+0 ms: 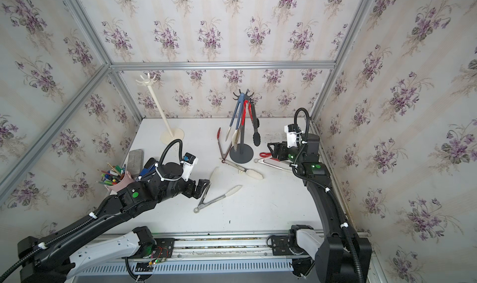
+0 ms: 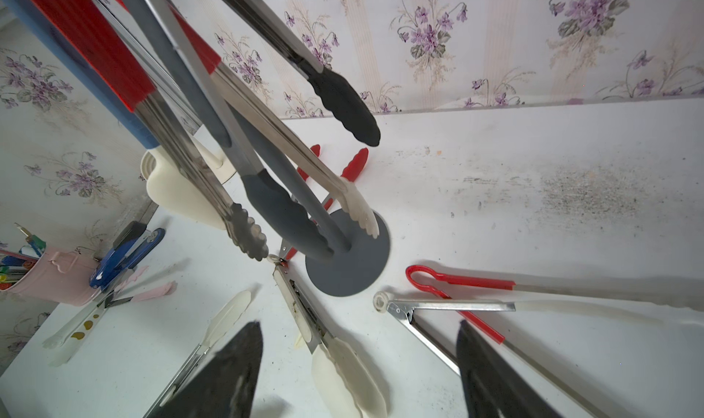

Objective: Hang food tongs on kitchen utensil racks
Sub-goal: Adjust the food tongs at the center of the board.

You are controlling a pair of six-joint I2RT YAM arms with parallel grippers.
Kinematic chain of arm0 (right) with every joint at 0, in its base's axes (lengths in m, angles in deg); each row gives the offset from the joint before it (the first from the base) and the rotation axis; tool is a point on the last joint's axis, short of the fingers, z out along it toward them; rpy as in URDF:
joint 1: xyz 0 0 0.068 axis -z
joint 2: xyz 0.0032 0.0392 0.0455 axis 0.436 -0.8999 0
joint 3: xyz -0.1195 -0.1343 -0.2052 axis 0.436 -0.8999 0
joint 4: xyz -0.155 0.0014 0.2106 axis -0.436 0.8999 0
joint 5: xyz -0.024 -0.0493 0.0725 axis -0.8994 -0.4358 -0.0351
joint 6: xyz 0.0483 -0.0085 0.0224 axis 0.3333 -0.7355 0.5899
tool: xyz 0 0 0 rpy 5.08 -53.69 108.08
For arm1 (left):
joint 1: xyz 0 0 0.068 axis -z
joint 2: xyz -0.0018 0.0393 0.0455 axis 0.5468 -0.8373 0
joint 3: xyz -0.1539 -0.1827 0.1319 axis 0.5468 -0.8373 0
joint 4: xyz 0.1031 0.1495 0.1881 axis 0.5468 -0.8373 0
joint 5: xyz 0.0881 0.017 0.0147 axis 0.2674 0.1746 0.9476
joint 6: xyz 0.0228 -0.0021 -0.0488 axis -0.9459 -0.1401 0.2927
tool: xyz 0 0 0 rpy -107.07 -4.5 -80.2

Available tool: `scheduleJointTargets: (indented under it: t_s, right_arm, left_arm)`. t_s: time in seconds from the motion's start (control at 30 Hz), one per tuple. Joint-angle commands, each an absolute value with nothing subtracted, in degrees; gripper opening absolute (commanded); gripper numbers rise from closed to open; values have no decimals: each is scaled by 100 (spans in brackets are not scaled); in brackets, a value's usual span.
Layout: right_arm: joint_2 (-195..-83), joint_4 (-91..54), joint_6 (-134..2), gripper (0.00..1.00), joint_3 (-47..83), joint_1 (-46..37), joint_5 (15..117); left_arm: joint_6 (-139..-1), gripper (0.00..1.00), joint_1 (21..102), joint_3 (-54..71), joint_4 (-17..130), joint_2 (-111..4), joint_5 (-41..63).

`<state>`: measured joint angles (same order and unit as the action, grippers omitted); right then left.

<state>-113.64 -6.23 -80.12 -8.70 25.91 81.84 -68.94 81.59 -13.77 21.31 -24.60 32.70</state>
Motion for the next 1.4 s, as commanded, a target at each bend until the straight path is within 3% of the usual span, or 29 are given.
scheduleJointTargets:
  t_s: [0.0,0.33,0.77,0.87,0.97,1.37]
  right_arm:
    - [-11216,-820,-7903,80,-970,2593,8283]
    - [-11001,-752,-7965,81,-1056,2592,8414]
    - [-10655,-910,-7977,84,-1229,2594,8850]
    - [-10512,-892,-8050,86,-1272,2585,9109]
    - [-10317,-832,-8129,95,-1344,2585,9409]
    - [-9391,-179,-8431,100,-1538,2585,10087]
  left_arm:
    - [-6687,99,8102,-1471,2210,-2597,3134]
    - [-6382,98,7835,-1526,2002,-3449,2852]
    - [-6376,87,7614,-1315,1905,-4774,2776]
    - [-6376,83,7597,-1232,1907,-5084,2744]
    - [-6362,81,7560,-1127,1904,-5508,2718]
    - [-6233,64,7362,-809,1905,-6503,2624]
